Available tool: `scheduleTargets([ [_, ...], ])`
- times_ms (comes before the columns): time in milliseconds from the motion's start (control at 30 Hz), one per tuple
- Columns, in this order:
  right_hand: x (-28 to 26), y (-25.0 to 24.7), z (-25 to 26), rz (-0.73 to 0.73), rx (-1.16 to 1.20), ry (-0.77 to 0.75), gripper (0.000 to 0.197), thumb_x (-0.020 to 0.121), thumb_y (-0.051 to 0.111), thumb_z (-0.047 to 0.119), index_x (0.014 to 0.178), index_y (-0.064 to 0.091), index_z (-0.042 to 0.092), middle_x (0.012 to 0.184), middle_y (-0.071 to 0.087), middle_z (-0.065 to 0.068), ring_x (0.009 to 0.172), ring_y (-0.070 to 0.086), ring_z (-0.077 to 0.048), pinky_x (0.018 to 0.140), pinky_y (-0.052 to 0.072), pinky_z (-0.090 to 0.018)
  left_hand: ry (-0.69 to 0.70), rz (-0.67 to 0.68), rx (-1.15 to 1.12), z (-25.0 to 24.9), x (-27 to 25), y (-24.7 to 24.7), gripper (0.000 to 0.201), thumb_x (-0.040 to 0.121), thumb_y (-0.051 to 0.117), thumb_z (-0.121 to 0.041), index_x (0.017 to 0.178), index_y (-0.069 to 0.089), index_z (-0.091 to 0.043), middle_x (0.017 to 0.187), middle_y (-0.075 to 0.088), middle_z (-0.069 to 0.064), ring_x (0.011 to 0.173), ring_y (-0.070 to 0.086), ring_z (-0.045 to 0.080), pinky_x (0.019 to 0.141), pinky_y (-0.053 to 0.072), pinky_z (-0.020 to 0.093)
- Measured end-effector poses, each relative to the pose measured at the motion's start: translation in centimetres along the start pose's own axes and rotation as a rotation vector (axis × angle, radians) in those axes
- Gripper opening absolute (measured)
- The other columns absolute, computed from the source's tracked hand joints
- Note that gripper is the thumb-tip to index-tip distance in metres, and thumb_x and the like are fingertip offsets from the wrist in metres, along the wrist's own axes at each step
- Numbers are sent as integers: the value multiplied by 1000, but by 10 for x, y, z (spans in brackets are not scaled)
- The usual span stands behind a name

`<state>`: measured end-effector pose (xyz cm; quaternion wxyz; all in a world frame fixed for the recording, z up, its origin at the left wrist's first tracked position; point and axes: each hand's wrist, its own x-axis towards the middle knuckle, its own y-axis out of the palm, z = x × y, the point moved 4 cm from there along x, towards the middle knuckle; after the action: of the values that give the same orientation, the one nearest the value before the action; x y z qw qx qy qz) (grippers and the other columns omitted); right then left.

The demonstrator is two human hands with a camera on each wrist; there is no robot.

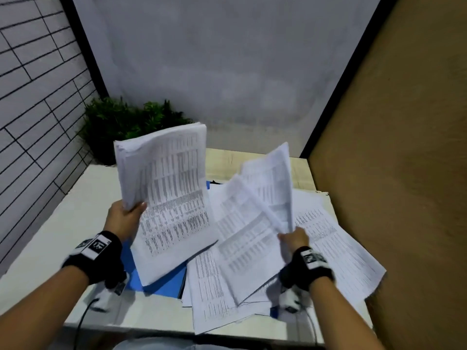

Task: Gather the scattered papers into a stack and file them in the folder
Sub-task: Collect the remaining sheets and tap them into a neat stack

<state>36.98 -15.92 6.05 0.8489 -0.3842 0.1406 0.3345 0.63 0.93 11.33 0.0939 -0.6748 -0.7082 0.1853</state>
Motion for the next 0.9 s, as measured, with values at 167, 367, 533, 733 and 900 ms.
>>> scheduleTargets([
  [167, 13, -84, 35, -131, 395, -207, 34, 81, 64, 0, 112, 56, -12, 91, 65, -16, 74, 59, -25, 62, 47, -24, -40, -29, -95, 7, 4, -7, 27, 86, 59, -11, 95, 56, 15, 82, 53, 15, 76, 48, 23, 71, 36, 33],
  [367, -13, -47, 52, 265, 666, -217, 47, 71, 73, 10, 115, 62, 1, 104, 72, -17, 91, 69, -32, 89, 51, -54, -69, 186, -213, -18, -7, 37, 32, 87, 57, -9, 115, 56, 5, 115, 61, 22, 105, 60, 35, 95, 45, 45],
  [533, -39, -2, 60, 413, 590, -208, 37, 82, 64, 3, 118, 58, -6, 114, 66, -21, 92, 68, -31, 74, 58, -34, -66, 348, -337, -57, -25, 76, 33, 92, 45, -4, 121, 49, 9, 125, 53, 31, 100, 51, 24, 82, 43, 34],
  [733, -46, -6, 70, 360, 570, -356, 35, 80, 61, -9, 115, 58, -4, 89, 70, -8, 69, 70, -12, 70, 59, -27, -103, 377, -664, -77, -23, 77, 52, 97, 13, -42, 112, 61, -26, 107, 73, 3, 105, 61, 25, 94, 41, 40],
  [900, -52, -10, 79, 211, 540, -506, 20, 76, 68, -3, 90, 64, 11, 62, 72, 11, 63, 69, -4, 59, 54, -18, 38, 465, -614, -70, -15, 79, 60, 58, 79, -32, 111, 53, -20, 117, 64, 13, 84, 69, 6, 83, 57, 36],
])
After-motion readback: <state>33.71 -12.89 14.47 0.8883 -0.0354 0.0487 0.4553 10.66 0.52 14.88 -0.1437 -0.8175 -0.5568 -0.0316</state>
